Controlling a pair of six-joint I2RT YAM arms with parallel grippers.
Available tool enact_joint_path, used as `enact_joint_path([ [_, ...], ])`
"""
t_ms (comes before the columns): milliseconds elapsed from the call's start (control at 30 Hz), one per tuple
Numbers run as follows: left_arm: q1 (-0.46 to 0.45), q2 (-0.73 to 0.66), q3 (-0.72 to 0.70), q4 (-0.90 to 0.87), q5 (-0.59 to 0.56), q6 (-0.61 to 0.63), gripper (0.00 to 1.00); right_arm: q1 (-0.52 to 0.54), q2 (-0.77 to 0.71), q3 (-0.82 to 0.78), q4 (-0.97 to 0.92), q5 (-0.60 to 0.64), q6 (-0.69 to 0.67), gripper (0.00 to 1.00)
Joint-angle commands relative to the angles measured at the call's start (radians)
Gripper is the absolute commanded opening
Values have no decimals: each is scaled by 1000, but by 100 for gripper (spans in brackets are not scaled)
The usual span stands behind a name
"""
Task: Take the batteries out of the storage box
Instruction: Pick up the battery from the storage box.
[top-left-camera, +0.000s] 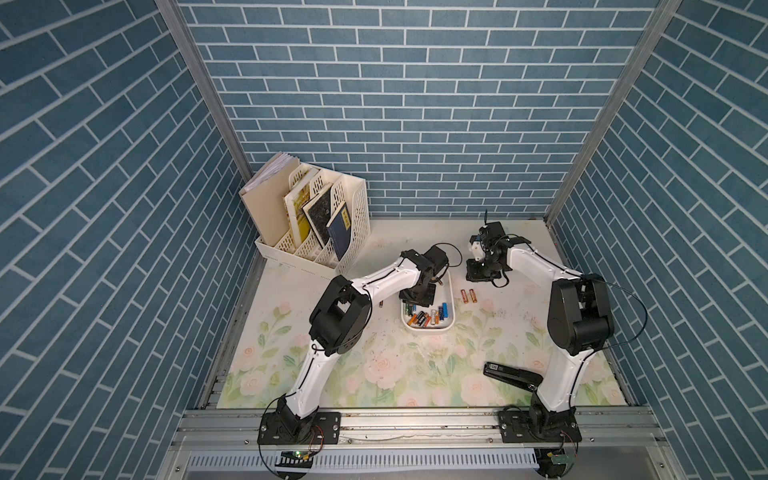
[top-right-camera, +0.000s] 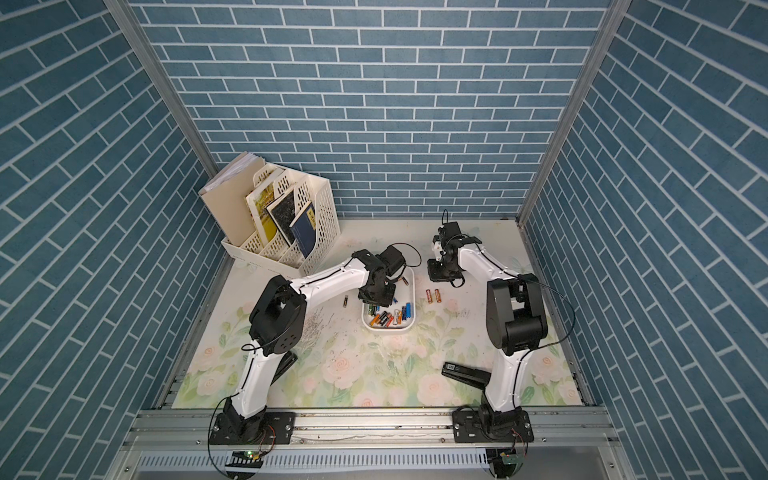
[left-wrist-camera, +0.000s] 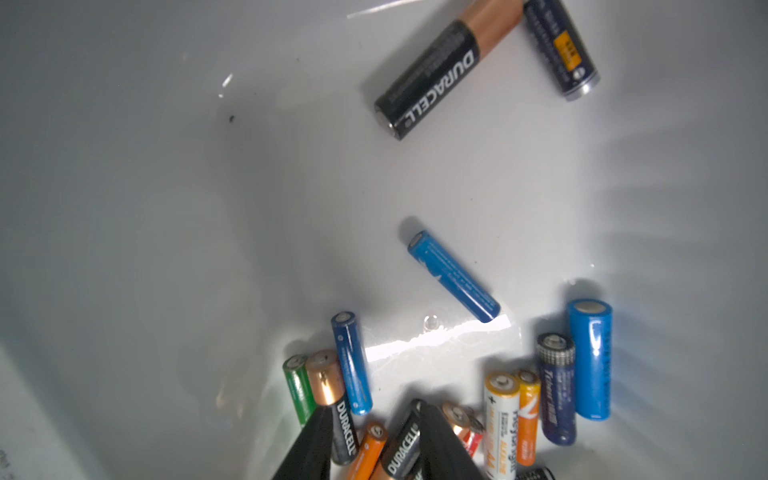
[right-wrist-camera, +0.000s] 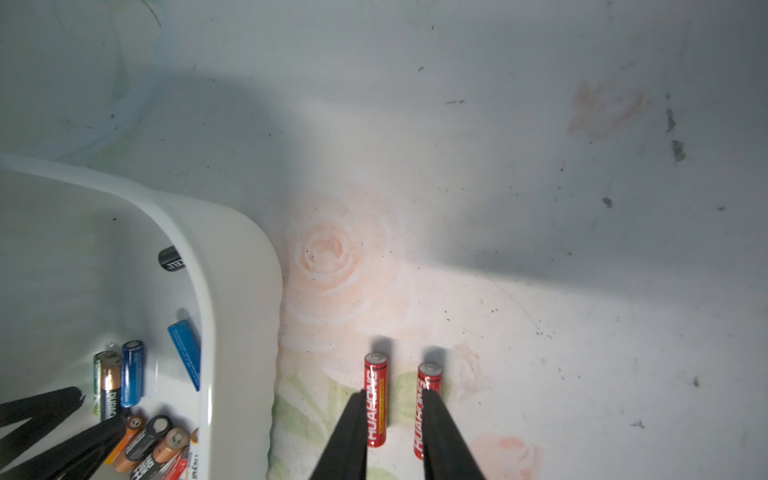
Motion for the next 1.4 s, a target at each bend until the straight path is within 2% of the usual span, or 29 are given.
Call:
enact_joint_path([
  [0,-1,15,-18,17,20,3,40,-4,-22,-9,1,-11,-33,26],
  [1367,25,66,-57,69,54,22,39,-6,-15,-15,-2,-14,-36,26],
])
